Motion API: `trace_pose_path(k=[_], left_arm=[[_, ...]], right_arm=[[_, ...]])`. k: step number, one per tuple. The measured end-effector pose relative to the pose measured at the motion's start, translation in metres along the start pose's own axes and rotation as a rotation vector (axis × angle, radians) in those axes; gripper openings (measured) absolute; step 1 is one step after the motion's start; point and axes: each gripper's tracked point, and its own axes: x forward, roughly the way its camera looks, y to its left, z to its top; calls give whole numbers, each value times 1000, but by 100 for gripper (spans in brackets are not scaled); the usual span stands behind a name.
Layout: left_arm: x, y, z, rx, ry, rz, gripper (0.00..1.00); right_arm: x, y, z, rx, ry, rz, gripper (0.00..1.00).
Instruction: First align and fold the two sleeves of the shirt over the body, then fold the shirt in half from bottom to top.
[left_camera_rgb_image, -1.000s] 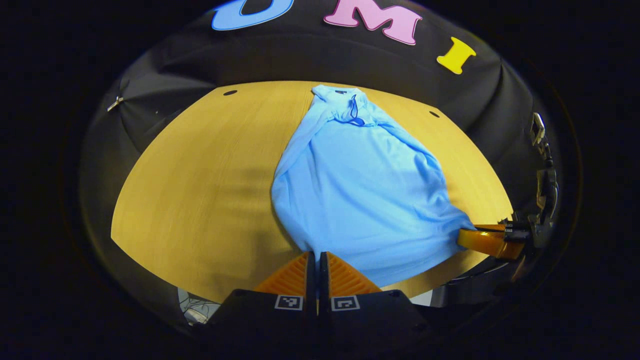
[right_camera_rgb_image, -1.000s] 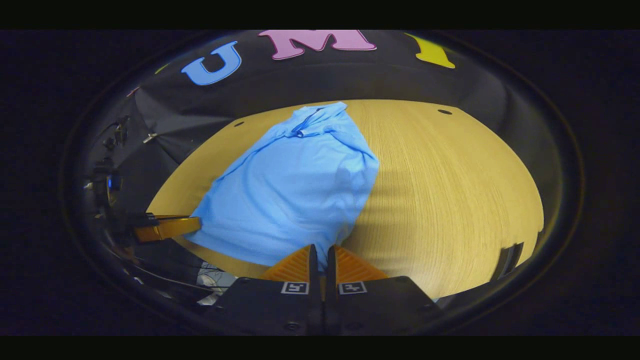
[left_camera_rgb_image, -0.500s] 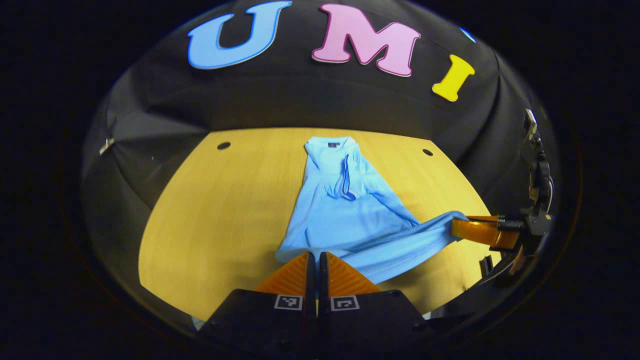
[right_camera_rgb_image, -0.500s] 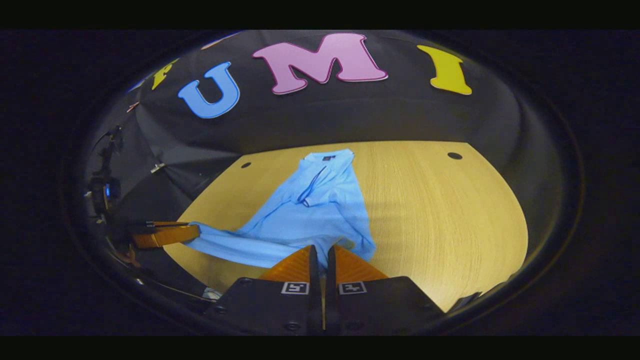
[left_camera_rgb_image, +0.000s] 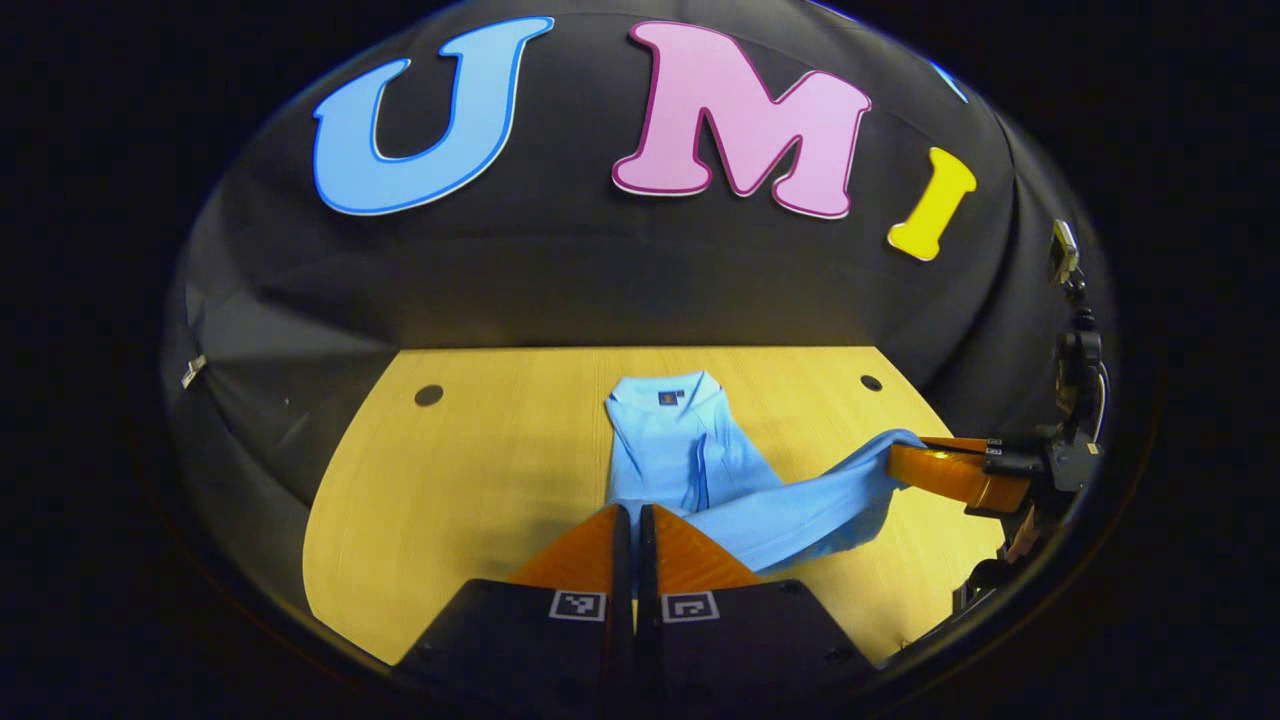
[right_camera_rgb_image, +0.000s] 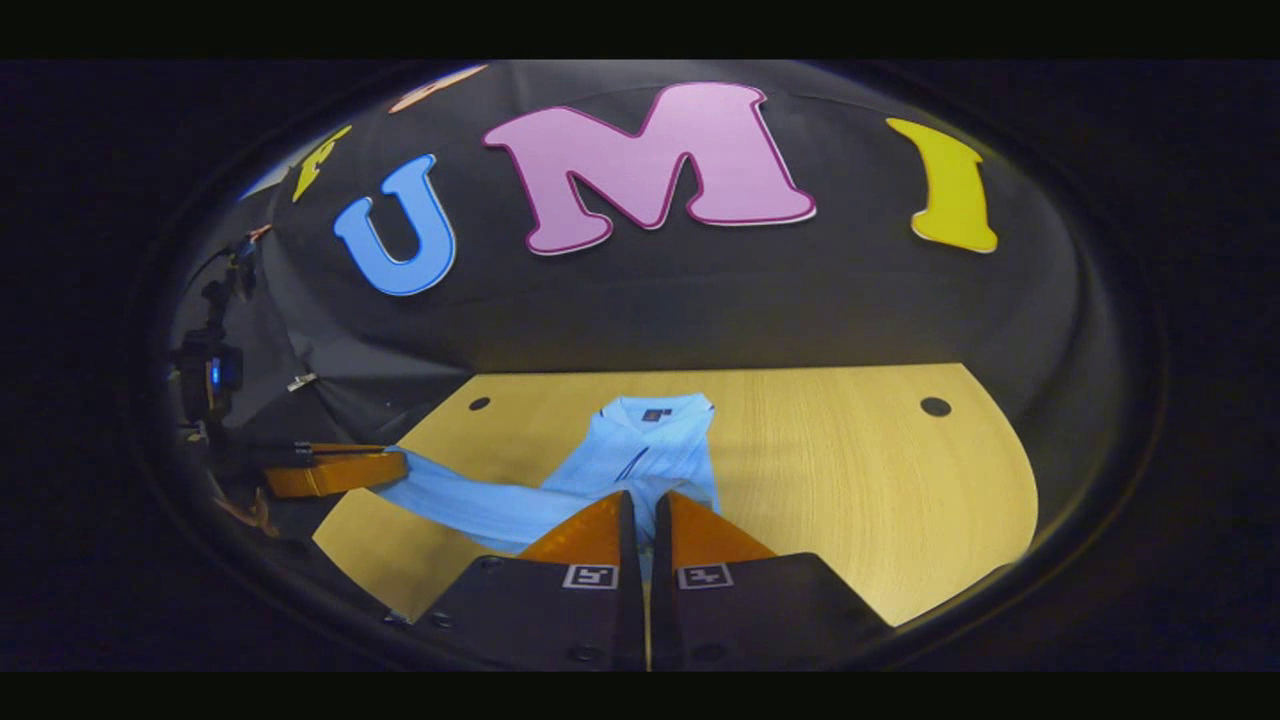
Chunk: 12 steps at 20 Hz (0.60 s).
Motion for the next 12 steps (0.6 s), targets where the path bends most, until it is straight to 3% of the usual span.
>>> trace_pose_path(k=[2,3,4,7,8,9,12], left_arm=[[27,9,22,-1,-26,13,6],[41,14,31,1,-33,21,6],[55,19,40,2,-45,30,6],[103,30,63,-10,-68,45,6],[118,33,68,-6,-80,47,6],[136,36,72,-2,-79,49,6],[185,39,73,-2,-77,60,6]], right_arm=[[29,-10,23,-10,-36,-16,6],[45,-16,33,-6,-52,-23,1],[60,-21,41,0,-61,-27,6],[105,-36,56,16,-75,-35,7],[120,-43,59,10,-81,-44,12],[134,-50,60,8,-82,-56,7],[176,-68,57,20,-72,-79,6]])
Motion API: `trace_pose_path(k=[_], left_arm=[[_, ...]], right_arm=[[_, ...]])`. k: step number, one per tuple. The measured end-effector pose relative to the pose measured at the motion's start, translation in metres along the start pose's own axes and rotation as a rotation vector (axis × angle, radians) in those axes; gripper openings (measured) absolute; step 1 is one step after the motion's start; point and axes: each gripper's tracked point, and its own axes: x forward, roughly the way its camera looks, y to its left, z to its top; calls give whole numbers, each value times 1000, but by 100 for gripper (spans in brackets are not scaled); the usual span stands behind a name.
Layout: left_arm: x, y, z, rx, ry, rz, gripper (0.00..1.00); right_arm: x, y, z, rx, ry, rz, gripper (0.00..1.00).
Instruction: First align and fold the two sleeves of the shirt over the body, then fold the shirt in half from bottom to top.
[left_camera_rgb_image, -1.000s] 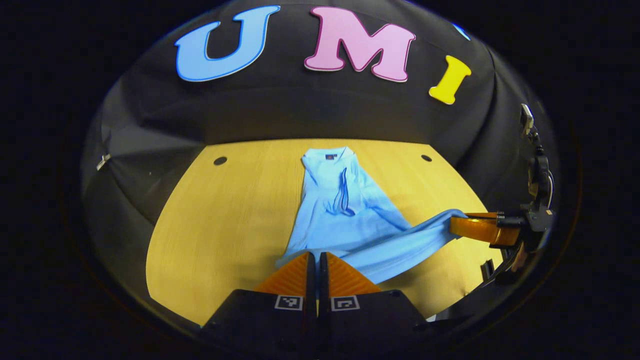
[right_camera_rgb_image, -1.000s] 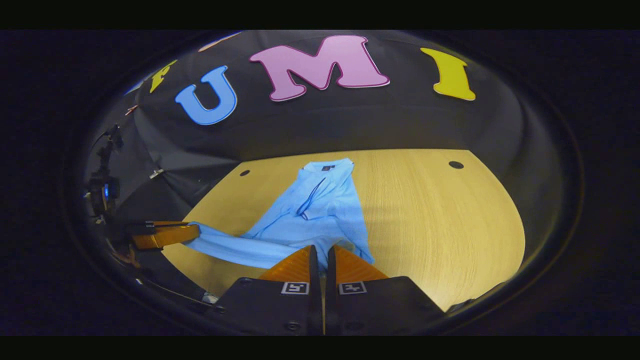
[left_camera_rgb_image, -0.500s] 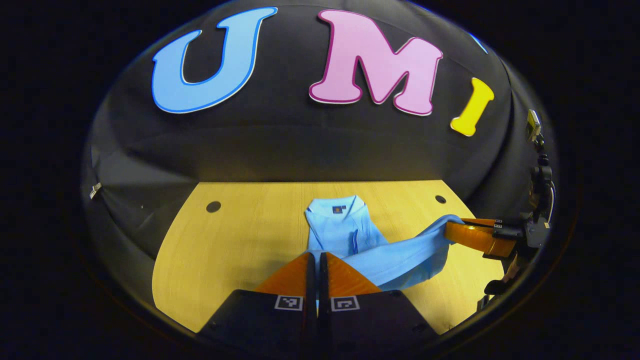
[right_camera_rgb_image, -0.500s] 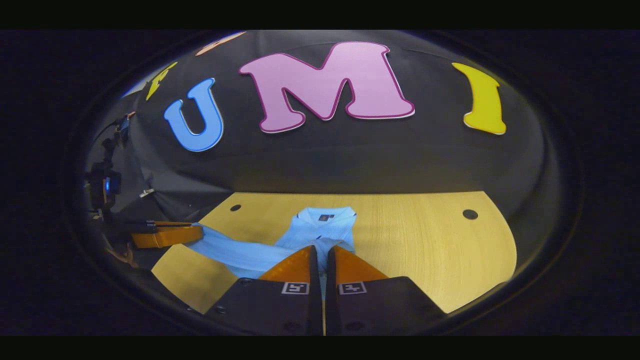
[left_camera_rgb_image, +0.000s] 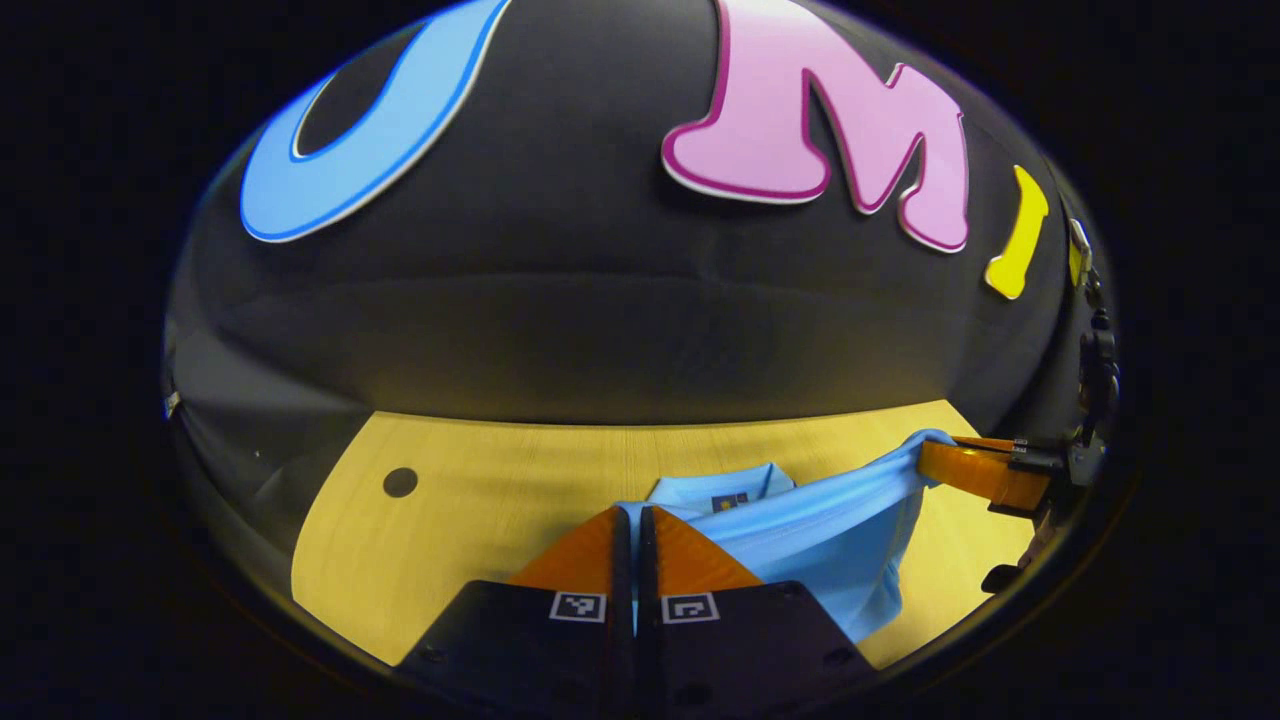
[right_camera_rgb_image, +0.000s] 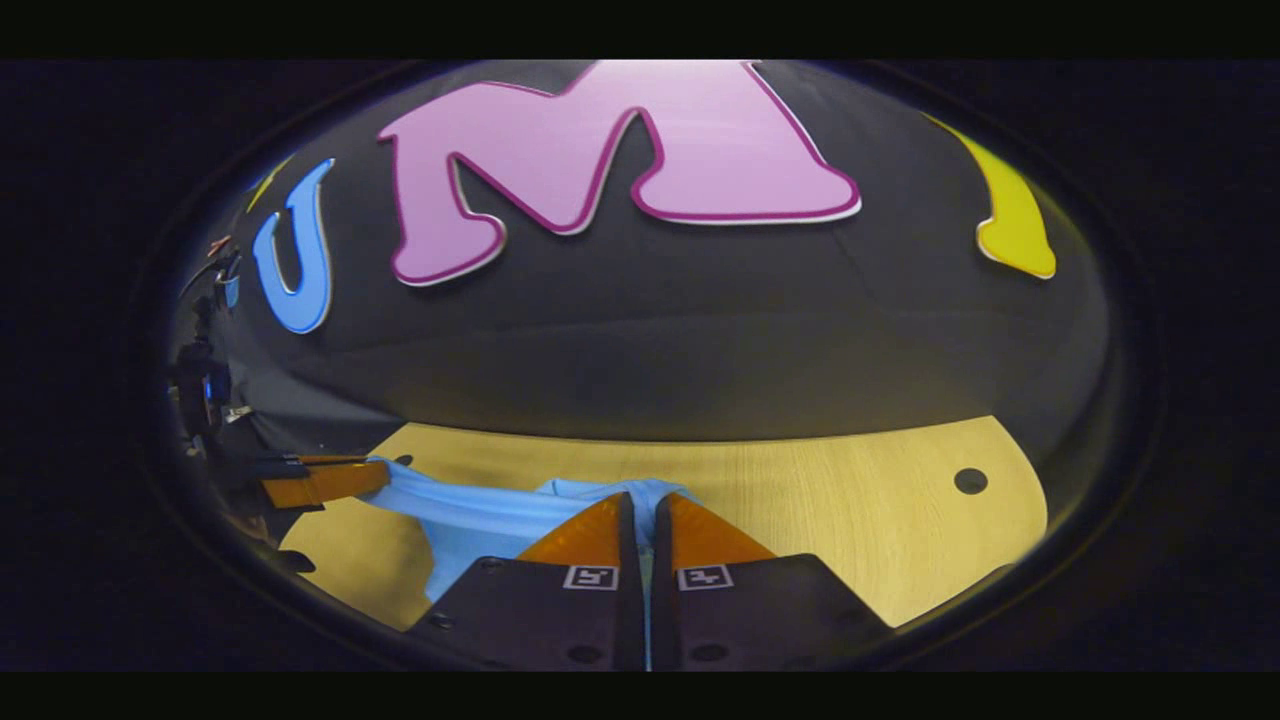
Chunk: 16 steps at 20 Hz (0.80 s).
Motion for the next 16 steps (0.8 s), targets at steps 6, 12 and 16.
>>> trace_pose_path(k=[6,12,16], left_arm=[[83,-1,-7,-38,-35,8,6],[114,14,-17,-10,-64,63,17],[85,17,-7,-60,-122,63,82]], right_arm=[[77,-29,-21,-34,-1,-51,6],[106,-41,-51,-48,42,-96,19],[84,-40,-35,-79,-12,-106,75]])
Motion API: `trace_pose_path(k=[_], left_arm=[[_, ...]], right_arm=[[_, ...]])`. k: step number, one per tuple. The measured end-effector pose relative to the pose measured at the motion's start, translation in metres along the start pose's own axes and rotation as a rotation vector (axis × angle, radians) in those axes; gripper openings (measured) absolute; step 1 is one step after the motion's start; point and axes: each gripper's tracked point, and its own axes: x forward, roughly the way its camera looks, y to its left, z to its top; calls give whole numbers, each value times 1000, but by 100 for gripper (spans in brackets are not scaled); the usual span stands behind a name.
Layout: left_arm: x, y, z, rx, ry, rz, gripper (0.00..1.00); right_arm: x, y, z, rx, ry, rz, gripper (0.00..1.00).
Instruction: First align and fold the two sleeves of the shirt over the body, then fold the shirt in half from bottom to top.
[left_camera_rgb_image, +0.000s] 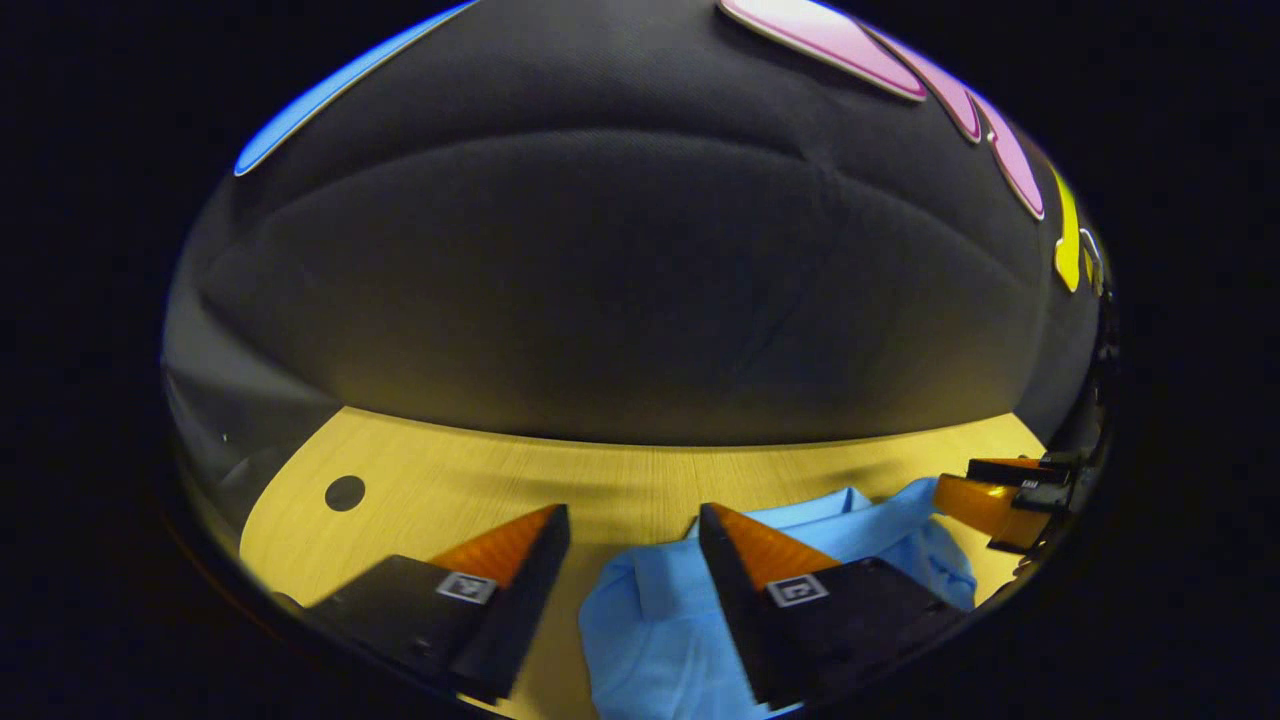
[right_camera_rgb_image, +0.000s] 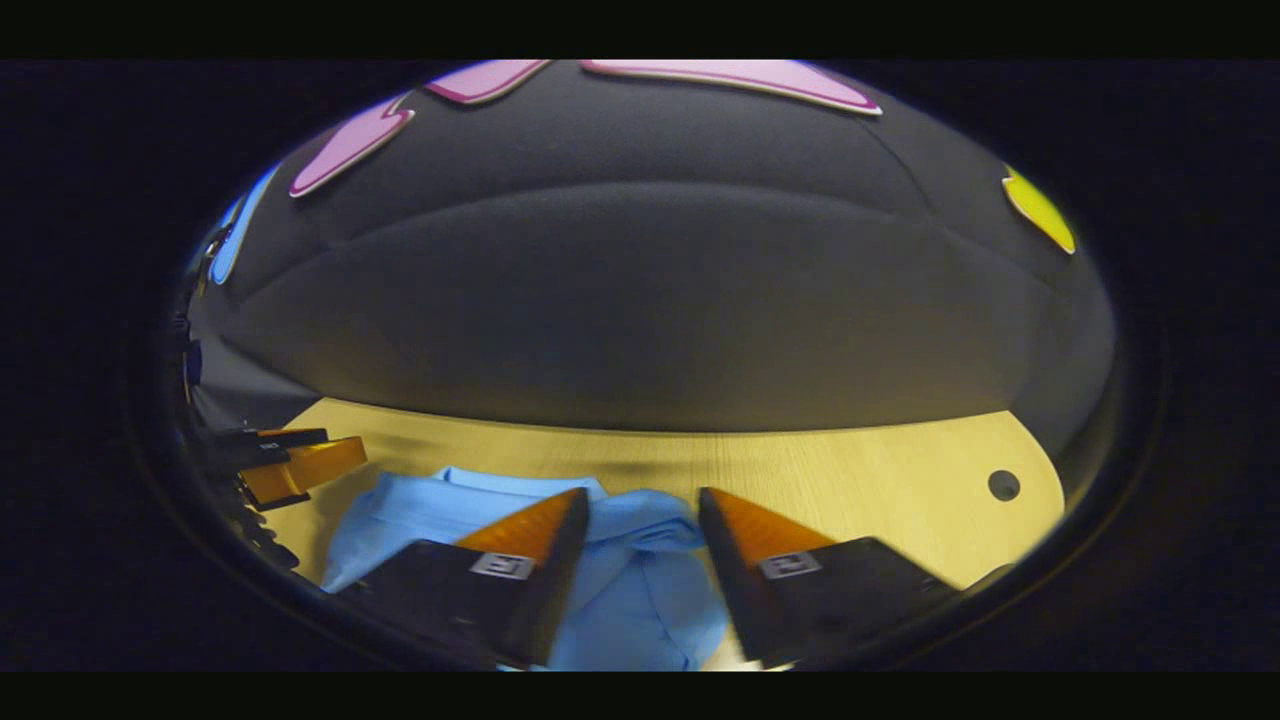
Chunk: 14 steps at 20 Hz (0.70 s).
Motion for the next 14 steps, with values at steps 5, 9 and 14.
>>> trace_pose_path(k=[5,9,14], left_arm=[[-84,0,37,13,-141,7,100],[-176,-3,58,29,-233,8,100],[-306,1,85,33,-332,-10,99]], right_arm=[[-67,-7,32,-32,-93,-52,97],[-145,-2,41,-14,-108,-78,97],[-269,9,66,-12,-201,-101,97]])
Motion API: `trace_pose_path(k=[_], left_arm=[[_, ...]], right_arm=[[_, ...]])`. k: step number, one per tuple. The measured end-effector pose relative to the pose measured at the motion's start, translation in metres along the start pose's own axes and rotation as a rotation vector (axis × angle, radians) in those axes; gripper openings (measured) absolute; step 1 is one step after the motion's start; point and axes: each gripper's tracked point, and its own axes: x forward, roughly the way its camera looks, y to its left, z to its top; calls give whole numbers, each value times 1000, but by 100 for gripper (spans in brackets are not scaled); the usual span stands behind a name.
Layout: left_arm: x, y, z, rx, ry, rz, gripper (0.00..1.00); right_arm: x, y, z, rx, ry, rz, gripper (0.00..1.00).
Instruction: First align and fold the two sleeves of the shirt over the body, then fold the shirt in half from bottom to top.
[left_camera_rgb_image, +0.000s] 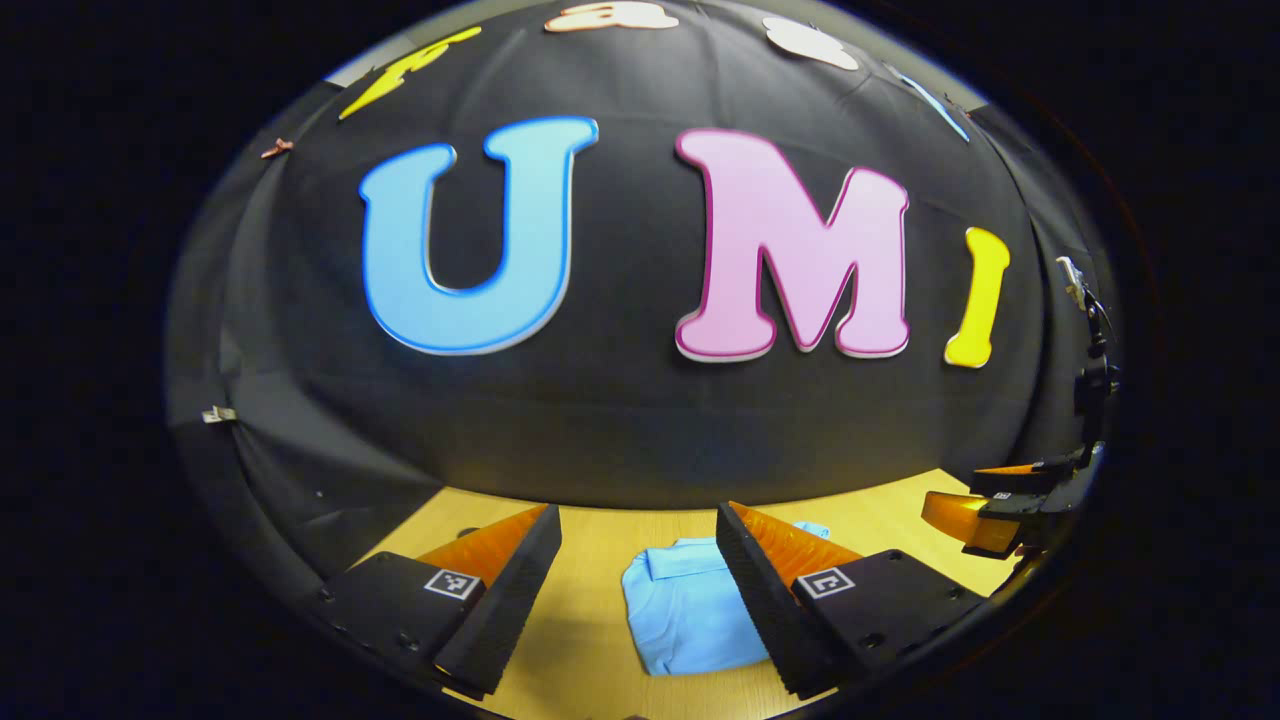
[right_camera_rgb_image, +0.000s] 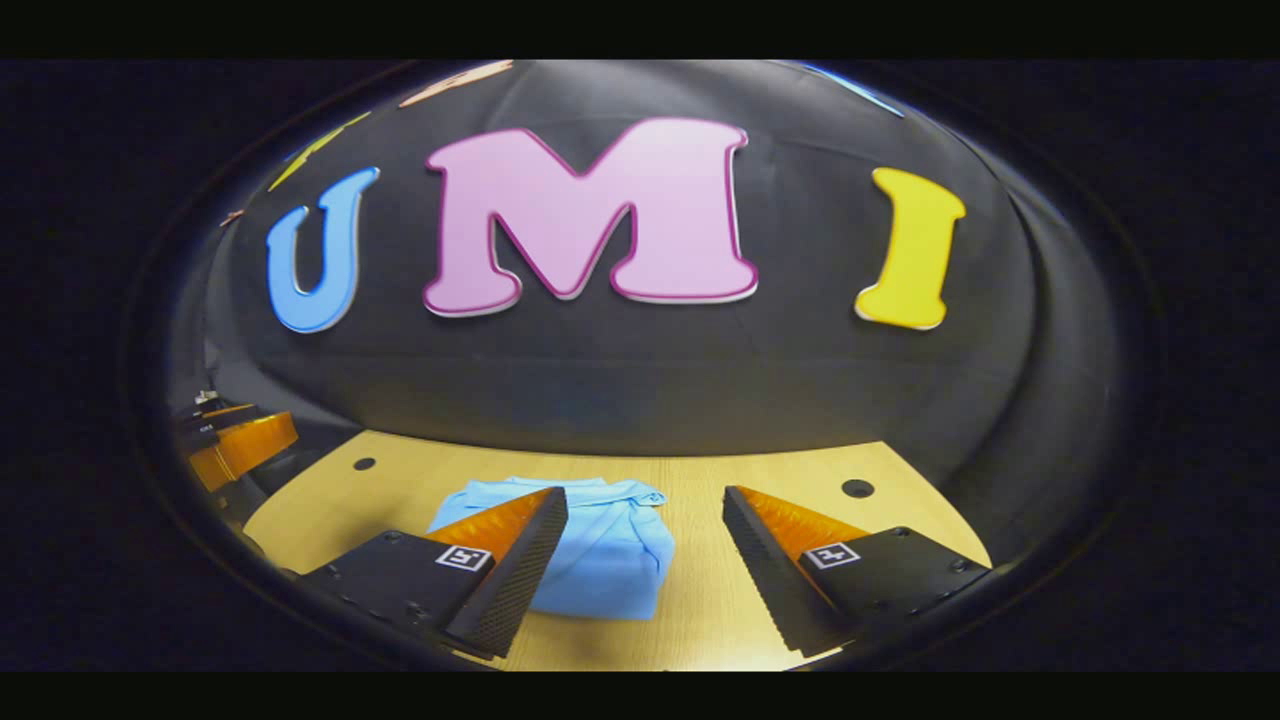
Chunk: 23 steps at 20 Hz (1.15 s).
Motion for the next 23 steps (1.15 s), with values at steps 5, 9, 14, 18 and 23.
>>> trace_pose_path(k=[5,9,14,18,23], left_arm=[[-115,5,53,-51,-74,-53,99],[-193,12,70,-75,-108,-62,98],[-267,9,63,-24,-102,-79,98],[-320,-13,54,-72,-137,-105,98],[-357,-49,43,-22,-144,-190,97]], right_arm=[[-131,-2,57,-19,-170,-47,97],[-215,-4,93,23,-264,-66,96],[-297,4,94,50,-294,-44,96],[-353,14,69,57,-265,-28,96],[-399,33,47,72,-287,-10,96]])
